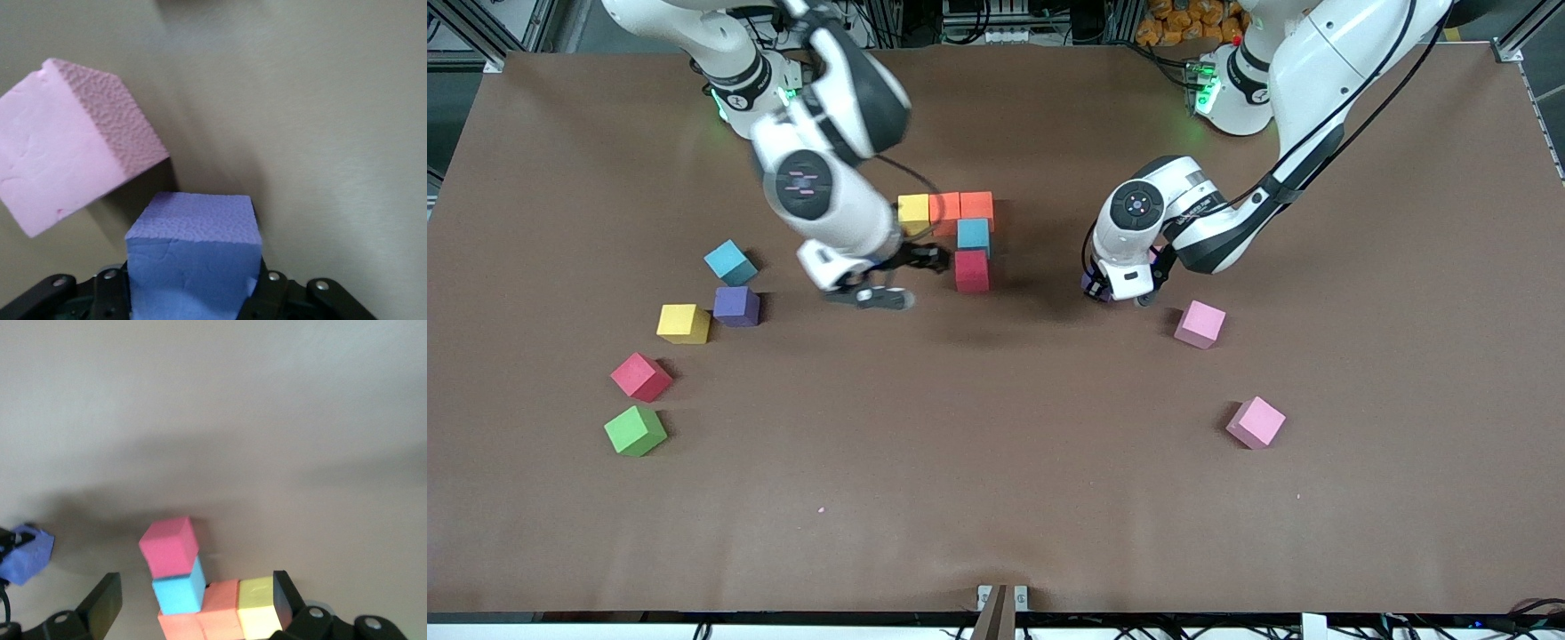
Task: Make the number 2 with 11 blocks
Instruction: 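Lower the purple cube with the left gripper while the right gripper grasps purple, then place the purple cube with the right gripper while the left gripper withdraws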
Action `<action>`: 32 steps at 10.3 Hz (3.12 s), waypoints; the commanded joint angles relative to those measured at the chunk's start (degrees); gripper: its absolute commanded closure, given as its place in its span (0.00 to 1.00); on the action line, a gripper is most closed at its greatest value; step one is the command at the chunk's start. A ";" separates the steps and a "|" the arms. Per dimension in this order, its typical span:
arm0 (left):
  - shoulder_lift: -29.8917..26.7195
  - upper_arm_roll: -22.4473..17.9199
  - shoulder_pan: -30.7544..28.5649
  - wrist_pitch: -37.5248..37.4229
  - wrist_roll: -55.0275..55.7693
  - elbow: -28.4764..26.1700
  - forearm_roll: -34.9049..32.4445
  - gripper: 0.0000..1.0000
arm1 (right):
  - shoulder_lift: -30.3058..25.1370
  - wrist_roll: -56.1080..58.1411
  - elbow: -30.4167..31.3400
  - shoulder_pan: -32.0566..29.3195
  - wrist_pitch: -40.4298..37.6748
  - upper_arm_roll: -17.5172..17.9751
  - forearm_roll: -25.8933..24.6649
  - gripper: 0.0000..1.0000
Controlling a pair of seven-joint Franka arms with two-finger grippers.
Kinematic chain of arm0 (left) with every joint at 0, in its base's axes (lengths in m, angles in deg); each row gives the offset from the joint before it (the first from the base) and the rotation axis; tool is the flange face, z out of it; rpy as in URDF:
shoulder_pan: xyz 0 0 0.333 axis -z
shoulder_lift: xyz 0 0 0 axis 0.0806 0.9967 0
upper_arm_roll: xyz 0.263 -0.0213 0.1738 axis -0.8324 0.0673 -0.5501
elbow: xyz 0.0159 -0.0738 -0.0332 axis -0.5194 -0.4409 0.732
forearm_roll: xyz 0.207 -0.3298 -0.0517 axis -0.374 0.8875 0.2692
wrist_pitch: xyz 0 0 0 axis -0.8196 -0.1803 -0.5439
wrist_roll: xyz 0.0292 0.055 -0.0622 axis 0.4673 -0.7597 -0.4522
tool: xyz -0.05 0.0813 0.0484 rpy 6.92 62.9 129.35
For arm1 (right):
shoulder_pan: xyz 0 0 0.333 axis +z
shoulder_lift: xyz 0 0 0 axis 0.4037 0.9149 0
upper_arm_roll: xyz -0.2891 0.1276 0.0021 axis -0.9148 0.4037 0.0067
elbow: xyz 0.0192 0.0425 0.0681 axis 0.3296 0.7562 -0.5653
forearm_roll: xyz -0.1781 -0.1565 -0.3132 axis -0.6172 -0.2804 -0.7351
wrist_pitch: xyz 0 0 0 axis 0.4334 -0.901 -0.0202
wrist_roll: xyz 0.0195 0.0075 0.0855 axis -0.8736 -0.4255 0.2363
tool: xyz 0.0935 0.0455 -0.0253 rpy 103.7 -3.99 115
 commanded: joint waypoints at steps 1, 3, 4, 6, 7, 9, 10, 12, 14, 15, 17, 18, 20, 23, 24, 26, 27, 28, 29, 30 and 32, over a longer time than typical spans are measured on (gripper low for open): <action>0.30 0.33 0.87 -3.38 4.39 5.44 -0.79 0.98 | -3.62 6.09 5.67 -7.84 0.25 0.72 -4.64 0.00; 0.39 0.33 5.08 -5.41 8.43 8.97 1.48 0.98 | -5.20 21.32 11.03 -13.91 5.42 0.64 -7.30 0.00; 0.48 0.33 6.84 -7.25 9.06 11.16 3.15 0.98 | -4.51 29.77 11.32 -17.68 5.61 0.72 -7.13 0.00; 1.70 0.24 11.75 -11.90 10.28 17.74 8.41 0.98 | -4.16 41.22 12.98 -22.18 5.88 0.64 -7.30 0.00; 2.58 0.16 13.96 -13.84 12.47 21.25 9.48 0.98 | -3.98 46.41 15.95 -24.46 8.23 0.64 -7.31 0.00; 4.77 -0.71 18.43 -15.17 18.61 26.72 9.49 0.98 | -3.80 53.29 27.25 -26.60 22.23 0.99 -7.31 0.00; 5.83 -3.42 22.37 -15.18 21.77 29.52 9.49 0.98 | -3.37 55.15 29.06 -26.34 25.01 0.73 -7.39 0.00; 7.06 -10.53 30.37 -15.18 26.53 33.75 11.32 0.98 | -1.70 59.63 29.42 -28.61 25.74 0.64 -7.39 0.00; 7.94 -16.08 36.45 -15.18 29.26 37.18 13.53 0.98 | -1.08 59.91 29.78 -29.06 25.66 0.64 -7.39 0.00; 8.47 -17.67 38.65 -15.18 30.41 39.02 13.88 0.98 | -1.08 59.91 29.60 -30.10 25.48 0.55 -7.48 0.00; 9.52 -18.04 40.60 -15.09 32.17 41.84 13.97 0.98 | -0.90 52.59 29.43 -30.38 26.09 0.46 -6.70 0.00; 10.49 -18.21 41.57 -15.00 33.13 43.07 13.89 0.97 | -0.73 48.44 29.60 -30.38 26.01 0.46 -6.86 0.00; 12.42 -21.27 45.59 -14.48 34.81 45.89 13.97 0.97 | 1.11 47.35 29.78 -30.20 26.88 0.46 -6.69 0.00; 14.36 -23.57 49.22 -12.55 36.83 47.65 13.97 0.97 | 2.17 45.78 30.56 -30.29 27.24 0.55 -6.43 0.00; 14.54 -23.49 49.31 -12.02 37.10 47.92 13.97 0.96 | 2.44 43.94 30.57 -30.03 27.24 0.55 -6.43 0.00; 15.15 -23.57 50.01 -10.70 37.71 48.09 13.97 0.94 | 3.22 43.83 30.57 -29.94 27.85 0.55 -6.43 0.00; 15.76 -23.57 50.10 -10.17 37.80 48.10 13.97 0.93 | 3.75 43.83 30.66 -29.85 28.90 0.55 -6.43 0.00; 16.03 -23.57 50.10 -9.73 38.06 48.10 13.97 0.93 | 4.19 43.83 30.66 -29.67 29.08 0.55 -6.43 0.00; 16.38 -23.57 50.62 -9.29 38.41 48.10 13.97 0.93 | 4.37 42.87 30.66 -29.06 29.00 0.55 -6.43 0.00; 16.82 -23.57 50.80 -9.20 38.68 48.01 13.97 0.93 | 4.20 41.82 30.66 -28.45 28.73 0.55 -6.43 0.06; 17.35 -23.57 50.80 -9.03 39.03 48.01 13.97 0.93 | 3.50 41.19 30.66 -27.13 28.12 0.46 -6.43 0.28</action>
